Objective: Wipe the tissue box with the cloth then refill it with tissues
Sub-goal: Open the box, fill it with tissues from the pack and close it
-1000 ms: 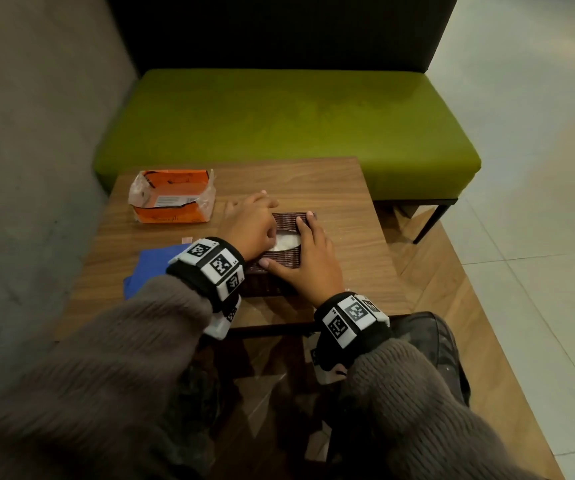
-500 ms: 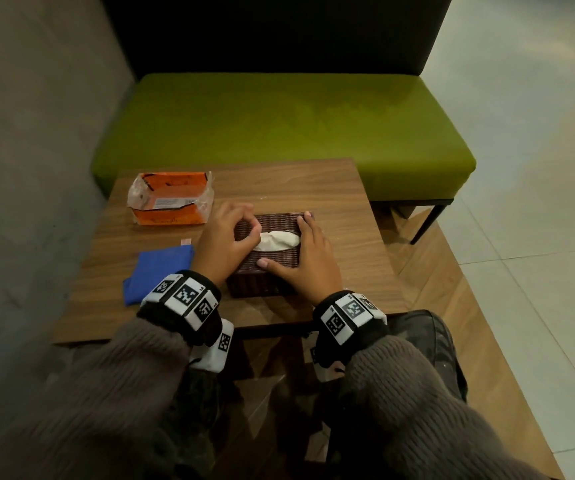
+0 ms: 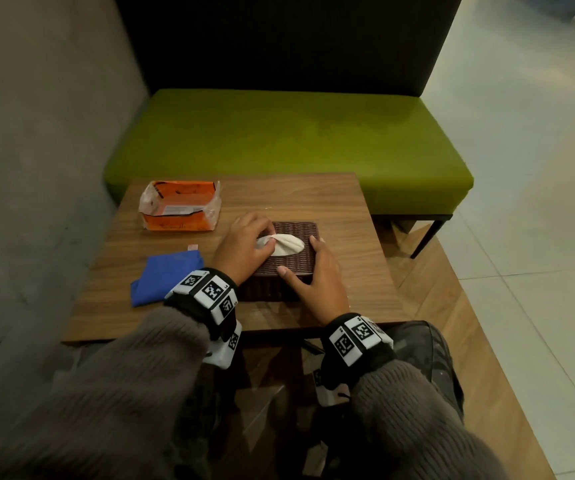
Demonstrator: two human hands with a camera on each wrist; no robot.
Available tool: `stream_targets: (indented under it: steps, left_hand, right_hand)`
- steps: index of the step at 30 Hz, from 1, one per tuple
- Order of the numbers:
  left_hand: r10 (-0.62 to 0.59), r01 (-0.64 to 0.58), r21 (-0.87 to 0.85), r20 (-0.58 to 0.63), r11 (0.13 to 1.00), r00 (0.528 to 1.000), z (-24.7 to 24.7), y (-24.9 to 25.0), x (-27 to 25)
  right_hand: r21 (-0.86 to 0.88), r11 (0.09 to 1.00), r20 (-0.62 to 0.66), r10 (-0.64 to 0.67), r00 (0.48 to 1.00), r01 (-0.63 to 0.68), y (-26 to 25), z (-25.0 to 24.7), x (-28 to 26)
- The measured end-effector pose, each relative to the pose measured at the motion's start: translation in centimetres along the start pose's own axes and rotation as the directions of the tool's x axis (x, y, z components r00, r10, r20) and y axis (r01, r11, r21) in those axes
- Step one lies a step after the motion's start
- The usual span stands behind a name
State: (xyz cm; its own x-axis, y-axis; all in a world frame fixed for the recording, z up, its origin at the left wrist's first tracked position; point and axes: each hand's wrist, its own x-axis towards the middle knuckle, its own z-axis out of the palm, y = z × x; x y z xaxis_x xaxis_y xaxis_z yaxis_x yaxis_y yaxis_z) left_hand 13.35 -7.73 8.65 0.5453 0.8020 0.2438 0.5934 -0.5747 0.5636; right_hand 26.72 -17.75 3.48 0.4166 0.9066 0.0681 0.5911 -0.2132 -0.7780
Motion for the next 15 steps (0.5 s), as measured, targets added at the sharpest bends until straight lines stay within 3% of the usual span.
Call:
stream_targets:
  steps: [5,7,10,12,15]
  left_hand:
    - [-0.042,0.035,-0.132,-0.051,0.991,0.998,-0.3,-0.1,-1.1]
    - [-0.062,0.047,-0.163,-0.091,0.986,0.994,-0.8,0.0,-2.4]
    - [-0.022,0.012,-0.061,-0.162,0.998,0.987,-1.6,0.1,-5.6]
    - [0.032,-0.029,0.033,-0.118,0.999,0.992,-1.3,-0.1,-7.6]
    - [0.081,-0.071,0.09,-0.118,0.993,0.99,0.0,-0.9,-8.6]
  right_hand:
    - [-0.001,1.0,0.006,0.013,1.0,-0.013,-0.2,0.0,0.0]
    - [-0.03,0.999,-0.066,-0.014,0.998,0.012,-0.3,-0.2,-0.7]
    - [-0.125,0.975,-0.243,-0.21,0.947,0.185,-0.7,-0.7,-2.6]
    - [-0.204,0.938,-0.254,-0.327,0.91,0.28,-0.4,-0.6,-3.7]
    - [-0.289,0.899,-0.221,-0.398,0.891,0.33,0.3,0.1,-3.9]
